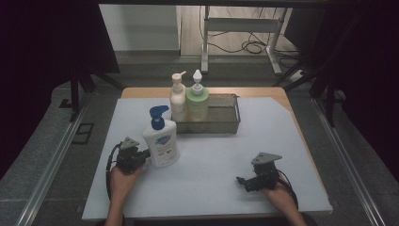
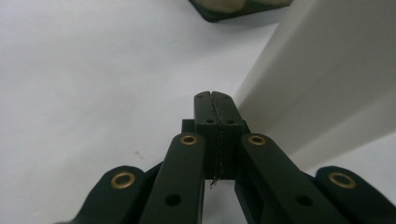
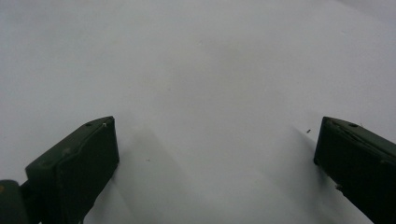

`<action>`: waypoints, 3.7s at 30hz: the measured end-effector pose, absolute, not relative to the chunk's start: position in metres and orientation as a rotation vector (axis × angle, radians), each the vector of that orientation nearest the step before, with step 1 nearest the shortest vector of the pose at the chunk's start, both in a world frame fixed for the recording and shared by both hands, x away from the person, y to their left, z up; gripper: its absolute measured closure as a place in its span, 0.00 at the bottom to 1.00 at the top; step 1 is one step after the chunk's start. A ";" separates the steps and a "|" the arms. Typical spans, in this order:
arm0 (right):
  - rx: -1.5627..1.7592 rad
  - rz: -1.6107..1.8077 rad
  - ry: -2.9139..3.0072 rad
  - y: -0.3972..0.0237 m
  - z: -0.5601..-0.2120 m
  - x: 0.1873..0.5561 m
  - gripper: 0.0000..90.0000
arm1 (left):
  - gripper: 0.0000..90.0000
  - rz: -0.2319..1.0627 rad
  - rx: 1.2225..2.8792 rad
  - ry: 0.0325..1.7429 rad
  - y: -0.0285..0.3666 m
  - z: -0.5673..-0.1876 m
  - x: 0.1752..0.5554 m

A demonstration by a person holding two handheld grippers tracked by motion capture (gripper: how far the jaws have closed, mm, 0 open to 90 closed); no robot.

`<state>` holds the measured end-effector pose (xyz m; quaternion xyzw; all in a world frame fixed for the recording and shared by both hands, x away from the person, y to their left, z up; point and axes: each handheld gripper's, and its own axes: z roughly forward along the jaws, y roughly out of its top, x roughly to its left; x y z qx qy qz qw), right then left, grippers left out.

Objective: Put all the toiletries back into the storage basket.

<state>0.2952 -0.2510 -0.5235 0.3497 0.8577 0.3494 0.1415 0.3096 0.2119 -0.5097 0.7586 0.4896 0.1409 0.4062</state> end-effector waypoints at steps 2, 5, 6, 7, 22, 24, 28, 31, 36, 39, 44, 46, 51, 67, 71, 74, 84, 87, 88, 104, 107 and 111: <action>1.010 1.009 2.476 -0.251 -0.524 0.295 0.00 | 0.99 0.354 1.921 1.228 0.210 -0.509 0.308; 1.009 1.009 2.476 -0.251 -0.524 0.295 0.00 | 0.99 0.348 1.926 1.216 0.207 -0.510 0.305; 1.009 1.009 2.476 -0.251 -0.524 0.295 0.00 | 0.99 0.353 1.931 1.212 0.206 -0.510 0.304; 1.009 1.009 2.476 -0.251 -0.524 0.295 0.00 | 0.99 0.352 1.939 1.210 0.205 -0.510 0.303; 1.008 1.009 2.475 -0.251 -0.524 0.295 0.00 | 0.99 0.324 1.980 1.162 0.191 -0.509 0.292; 1.008 1.009 2.475 -0.251 -0.524 0.295 0.00 | 0.99 0.321 1.987 1.157 0.189 -0.509 0.291; 1.008 1.009 2.475 -0.251 -0.524 0.295 0.00 | 0.99 0.314 2.003 1.137 0.185 -0.509 0.290; 1.007 1.009 2.475 -0.251 -0.524 0.295 0.00 | 0.99 0.306 2.007 1.129 0.182 -0.509 0.288; 1.009 1.009 2.476 -0.251 -0.524 0.295 0.00 | 0.99 0.291 2.014 1.113 0.178 -0.509 0.285; 1.009 1.008 2.476 -0.251 -0.524 0.295 0.00 | 0.99 0.285 2.023 1.109 0.175 -0.509 0.284; 1.011 1.009 2.475 -0.251 -0.524 0.295 0.00 | 0.99 0.277 2.036 1.100 0.171 -0.510 0.284; 1.011 1.009 2.475 -0.251 -0.524 0.295 0.00 | 0.99 0.274 2.042 1.096 0.170 -0.510 0.284; 1.011 1.010 2.475 -0.251 -0.524 0.295 0.00 | 0.99 0.268 2.056 1.077 0.164 -0.511 0.282; 1.012 1.011 2.475 -0.251 -0.524 0.295 0.00 | 0.99 0.259 2.129 1.005 0.145 -0.510 0.278; 1.012 1.011 2.475 -0.251 -0.524 0.295 0.00 | 0.99 0.245 2.144 0.988 0.139 -0.511 0.278; 1.011 1.011 2.475 -0.251 -0.524 0.295 0.00 | 0.99 0.240 2.158 0.974 0.134 -0.511 0.277; 1.011 1.011 2.474 -0.251 -0.524 0.295 0.00 | 0.99 0.232 2.175 0.936 0.120 -0.513 0.278; 1.011 1.011 2.474 -0.251 -0.524 0.295 0.00 | 0.99 0.241 2.178 0.931 0.120 -0.513 0.278; 1.010 1.011 2.476 -0.251 -0.524 0.295 0.00 | 0.99 0.251 2.171 0.940 0.121 -0.512 0.277; 1.014 1.017 2.478 -0.252 -0.522 0.295 0.00 | 0.75 0.304 2.144 0.964 0.127 -0.507 0.268; 1.012 1.023 2.482 -0.252 -0.522 0.295 0.00 | 0.68 0.321 2.141 0.975 0.130 -0.506 0.266; 1.009 1.022 2.486 -0.252 -0.521 0.294 0.00 | 0.56 0.361 2.150 0.982 0.135 -0.507 0.260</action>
